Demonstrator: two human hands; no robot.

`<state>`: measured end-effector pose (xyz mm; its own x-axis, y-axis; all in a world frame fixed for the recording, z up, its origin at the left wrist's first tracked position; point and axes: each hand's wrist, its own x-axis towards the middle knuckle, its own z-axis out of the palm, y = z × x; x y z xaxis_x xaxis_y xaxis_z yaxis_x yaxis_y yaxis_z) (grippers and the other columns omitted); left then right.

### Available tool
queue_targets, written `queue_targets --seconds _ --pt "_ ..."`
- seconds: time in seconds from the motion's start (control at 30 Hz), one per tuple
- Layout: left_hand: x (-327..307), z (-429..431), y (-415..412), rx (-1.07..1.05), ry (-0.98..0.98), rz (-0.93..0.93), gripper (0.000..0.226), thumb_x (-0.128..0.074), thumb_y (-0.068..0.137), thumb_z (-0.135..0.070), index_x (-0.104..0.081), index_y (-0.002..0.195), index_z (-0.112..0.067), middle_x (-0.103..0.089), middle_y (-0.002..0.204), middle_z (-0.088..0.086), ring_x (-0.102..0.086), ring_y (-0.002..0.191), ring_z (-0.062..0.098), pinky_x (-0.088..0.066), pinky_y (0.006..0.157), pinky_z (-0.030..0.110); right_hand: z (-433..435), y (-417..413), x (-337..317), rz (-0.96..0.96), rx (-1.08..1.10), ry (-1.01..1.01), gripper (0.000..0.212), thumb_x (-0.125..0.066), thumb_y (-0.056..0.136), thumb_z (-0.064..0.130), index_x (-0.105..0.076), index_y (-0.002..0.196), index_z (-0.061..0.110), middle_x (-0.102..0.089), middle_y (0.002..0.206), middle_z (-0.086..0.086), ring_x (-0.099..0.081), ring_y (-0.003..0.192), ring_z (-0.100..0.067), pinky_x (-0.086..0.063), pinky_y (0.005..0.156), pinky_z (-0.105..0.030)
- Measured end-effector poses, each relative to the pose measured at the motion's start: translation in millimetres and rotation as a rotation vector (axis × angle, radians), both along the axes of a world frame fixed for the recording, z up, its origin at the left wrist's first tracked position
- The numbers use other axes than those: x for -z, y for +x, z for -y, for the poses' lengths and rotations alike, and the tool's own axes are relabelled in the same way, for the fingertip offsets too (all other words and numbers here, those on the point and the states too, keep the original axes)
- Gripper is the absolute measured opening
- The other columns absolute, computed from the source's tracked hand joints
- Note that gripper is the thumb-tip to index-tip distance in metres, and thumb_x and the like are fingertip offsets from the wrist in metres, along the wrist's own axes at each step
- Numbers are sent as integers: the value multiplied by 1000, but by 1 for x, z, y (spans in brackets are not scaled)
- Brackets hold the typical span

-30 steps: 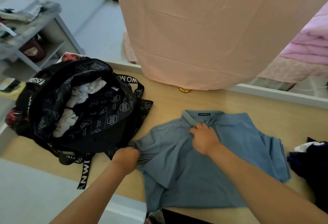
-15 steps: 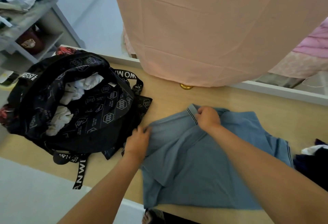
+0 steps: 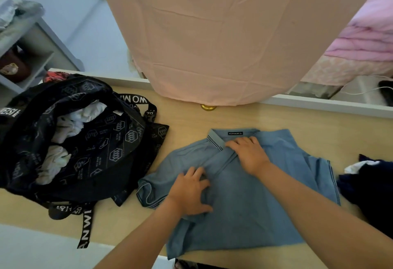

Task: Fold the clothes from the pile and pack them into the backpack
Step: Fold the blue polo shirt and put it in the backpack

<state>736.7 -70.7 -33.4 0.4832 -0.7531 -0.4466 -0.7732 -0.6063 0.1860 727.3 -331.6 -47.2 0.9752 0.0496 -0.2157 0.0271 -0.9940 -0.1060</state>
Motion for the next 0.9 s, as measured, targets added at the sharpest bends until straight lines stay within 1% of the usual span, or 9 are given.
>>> queue_targets --seconds 0.27,0.37,0.43,0.5,0.6,0.67,0.73,0.8,0.9 --pt "-10 -27 -17 -188 129 259 104 -27 65 -90 -52 130 -12 -32 146 7 -32 126 29 -29 96 47 -13 5 7 -22 92 104 35 -52 92 24 -63 125 32 -57 129 7 -50 120 -19 -28 101 -37" --pt "-8 -35 -20 -199 146 197 94 -57 58 -75 -51 131 -15 -40 140 11 -45 115 33 -41 86 48 -17 7 6 -13 151 106 35 -43 96 31 -66 122 27 -59 123 5 -52 116 -19 -31 102 -39" --pt "-4 -43 -17 -233 32 175 69 -77 62 -39 -57 125 -19 -52 124 10 -60 99 31 -51 74 43 -17 9 2 -18 180 83 34 -39 97 32 -67 113 23 -61 116 2 -53 112 -20 -33 100 -39" --pt "-5 -48 -8 -344 -155 128 50 -70 73 -8 -63 120 -20 -63 109 6 -66 89 29 -53 68 38 -14 11 -2 -23 229 79 32 -37 97 32 -68 101 22 -62 106 1 -55 105 -21 -34 98 -39" --pt "-30 -43 14 -797 -422 -12 36 -48 91 -5 -66 118 -22 -71 90 1 -67 77 19 -48 62 24 -6 16 -10 -21 296 66 31 -37 96 33 -64 85 20 -63 95 1 -57 96 -21 -32 99 -40" --pt "-44 -33 43 -1109 -591 -63 29 -44 95 -8 -65 111 -19 -68 83 2 -61 66 16 -44 54 26 0 21 -15 -3 335 10 32 -36 95 34 -58 77 20 -60 87 1 -57 94 -22 -30 101 -41" --pt "-51 -22 77 -1239 -622 -58 25 -41 97 -13 -60 113 -16 -65 91 5 -58 70 18 -44 57 31 6 27 -20 28 390 -30 35 -35 94 35 -61 78 20 -60 86 0 -56 96 -24 -27 104 -47" --pt "-50 -12 100 -1249 -538 -57 30 -42 98 -13 -49 128 -13 -61 100 8 -58 79 23 -47 62 36 10 32 -20 33 451 -83 36 -35 98 36 -66 97 18 -63 102 -5 -54 104 -27 -24 107 -52" --pt "-39 -1 102 -950 -477 197 43 -53 92 -5 -43 134 -10 -53 123 13 -53 108 33 -51 82 46 7 33 -15 89 569 -65 32 -46 98 37 -58 116 14 -58 117 -10 -50 110 -31 -31 103 -52"
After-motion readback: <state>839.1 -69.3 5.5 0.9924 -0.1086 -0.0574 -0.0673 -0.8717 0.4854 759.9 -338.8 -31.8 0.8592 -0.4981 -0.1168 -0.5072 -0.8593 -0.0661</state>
